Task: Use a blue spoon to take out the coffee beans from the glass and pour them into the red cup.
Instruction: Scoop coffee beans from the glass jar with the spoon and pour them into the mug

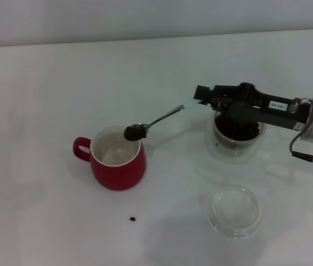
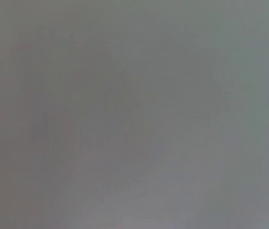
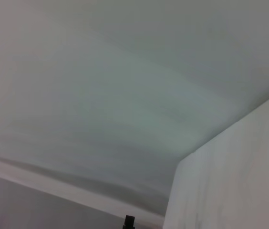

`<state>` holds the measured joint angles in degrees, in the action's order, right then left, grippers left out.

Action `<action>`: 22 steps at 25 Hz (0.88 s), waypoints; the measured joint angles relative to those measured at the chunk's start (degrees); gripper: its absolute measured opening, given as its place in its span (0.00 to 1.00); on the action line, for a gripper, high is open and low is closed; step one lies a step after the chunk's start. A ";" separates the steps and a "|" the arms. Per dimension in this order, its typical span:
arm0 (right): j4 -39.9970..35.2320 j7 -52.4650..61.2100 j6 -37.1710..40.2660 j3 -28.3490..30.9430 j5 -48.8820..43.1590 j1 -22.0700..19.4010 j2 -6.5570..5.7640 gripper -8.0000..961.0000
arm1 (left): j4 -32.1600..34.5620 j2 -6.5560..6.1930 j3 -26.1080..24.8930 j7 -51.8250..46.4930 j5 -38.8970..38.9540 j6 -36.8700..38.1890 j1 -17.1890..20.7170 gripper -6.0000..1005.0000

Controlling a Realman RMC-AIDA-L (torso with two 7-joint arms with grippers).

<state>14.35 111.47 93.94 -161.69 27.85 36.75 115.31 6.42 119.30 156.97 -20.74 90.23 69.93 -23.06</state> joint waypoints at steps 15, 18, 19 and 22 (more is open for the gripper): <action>-5.40 -3.41 -8.23 0.06 -1.59 1.58 -0.01 0.16 | -0.02 -0.02 0.00 0.00 -0.19 -0.28 0.07 0.78; -5.95 -4.69 -9.05 0.06 -2.31 2.23 -0.01 0.16 | -0.01 -0.04 0.00 0.00 -0.08 -0.30 0.14 0.78; -6.25 -5.37 -9.32 0.06 -2.49 2.41 -0.01 0.16 | -0.01 -0.06 0.00 0.00 -0.04 -0.31 0.15 0.78; -7.40 -7.84 -9.81 0.08 -2.71 2.89 -0.01 0.16 | -0.01 -0.12 0.00 0.00 0.02 -0.32 0.25 0.77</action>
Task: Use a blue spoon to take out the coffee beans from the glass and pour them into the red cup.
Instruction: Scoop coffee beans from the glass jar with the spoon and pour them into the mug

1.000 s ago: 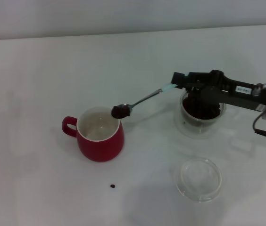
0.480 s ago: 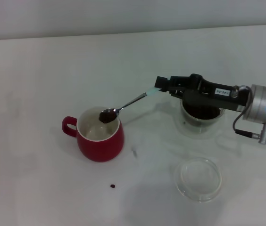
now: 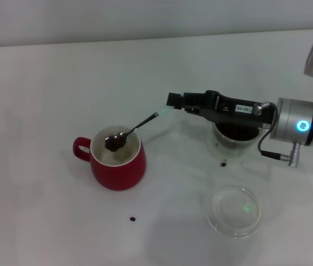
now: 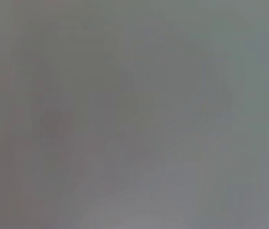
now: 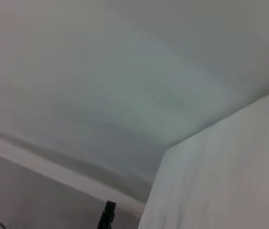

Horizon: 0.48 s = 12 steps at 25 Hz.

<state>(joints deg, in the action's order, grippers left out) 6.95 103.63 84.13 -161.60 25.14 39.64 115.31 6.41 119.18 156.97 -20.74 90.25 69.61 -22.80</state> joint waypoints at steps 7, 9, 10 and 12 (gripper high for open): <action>-1.67 -6.84 0.07 0.31 0.03 0.52 0.00 0.16 | 0.01 -0.06 0.00 0.00 -0.06 0.01 0.13 0.77; -1.90 -8.60 0.09 0.41 0.20 0.51 0.00 0.16 | 0.01 -0.09 0.00 0.00 -0.08 0.02 0.19 0.77; -1.91 -9.17 0.09 0.43 0.26 0.50 0.00 0.16 | 0.02 -0.09 0.00 0.00 -0.11 0.02 0.20 0.77; -2.02 -10.15 0.02 0.45 0.36 0.34 0.02 0.16 | 0.01 -0.09 0.00 0.00 -0.18 0.06 0.22 0.77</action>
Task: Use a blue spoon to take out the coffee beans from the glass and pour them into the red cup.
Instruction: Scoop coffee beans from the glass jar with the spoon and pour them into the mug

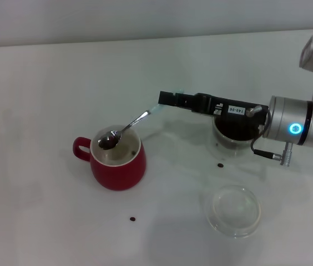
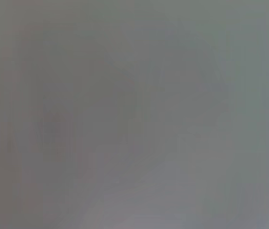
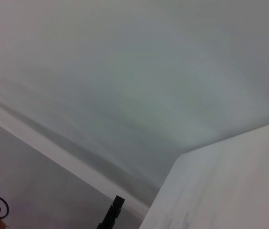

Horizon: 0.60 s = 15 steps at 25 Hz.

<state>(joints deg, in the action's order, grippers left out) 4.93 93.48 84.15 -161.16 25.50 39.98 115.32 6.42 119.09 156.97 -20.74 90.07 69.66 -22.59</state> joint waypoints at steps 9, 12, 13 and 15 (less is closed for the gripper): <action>-0.56 -6.19 -0.31 0.45 0.34 -1.39 0.07 0.16 | 0.00 0.05 0.00 0.00 0.13 0.01 -0.07 0.77; -0.55 -10.37 -0.22 0.45 0.35 -1.75 0.08 0.16 | 0.00 0.08 0.00 0.05 0.12 -0.02 -0.37 0.77; -0.54 -12.57 0.04 0.45 0.35 -1.82 0.07 0.16 | 0.00 0.09 0.00 0.09 0.10 -0.03 -0.43 0.77; -0.56 -13.71 0.19 0.45 0.35 -1.86 0.07 0.16 | 0.00 0.09 0.00 0.19 0.10 -0.07 -0.48 0.77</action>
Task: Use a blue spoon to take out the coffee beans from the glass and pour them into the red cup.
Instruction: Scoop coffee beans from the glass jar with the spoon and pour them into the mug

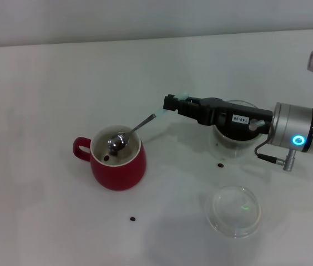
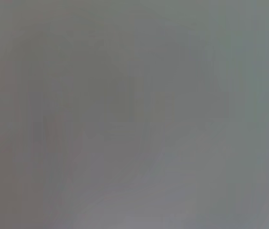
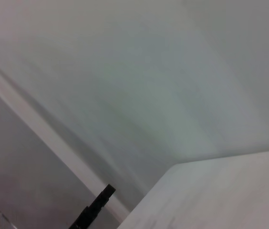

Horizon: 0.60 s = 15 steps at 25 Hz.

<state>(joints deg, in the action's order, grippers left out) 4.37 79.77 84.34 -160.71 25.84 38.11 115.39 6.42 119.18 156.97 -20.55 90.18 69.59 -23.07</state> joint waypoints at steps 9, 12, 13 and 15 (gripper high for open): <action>-0.67 -7.06 1.73 0.15 0.51 -0.97 -0.01 0.16 | 0.00 0.08 0.00 0.14 0.09 -0.08 0.05 0.77; -0.68 -8.81 3.21 0.91 1.28 -1.47 -0.07 0.16 | 0.00 0.09 0.00 0.16 0.09 -0.08 0.03 0.77; -0.71 -9.29 3.70 1.40 1.41 -1.71 -0.09 0.16 | 0.00 0.09 0.00 0.16 0.09 -0.08 0.00 0.77; -0.58 -9.67 4.73 2.84 1.49 -2.32 -0.21 0.16 | 0.00 0.09 0.00 0.17 0.09 -0.08 -0.01 0.77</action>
<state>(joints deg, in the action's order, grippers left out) 3.78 70.10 89.07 -157.88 27.34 35.80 115.18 6.41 119.27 156.97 -20.39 90.27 69.51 -23.07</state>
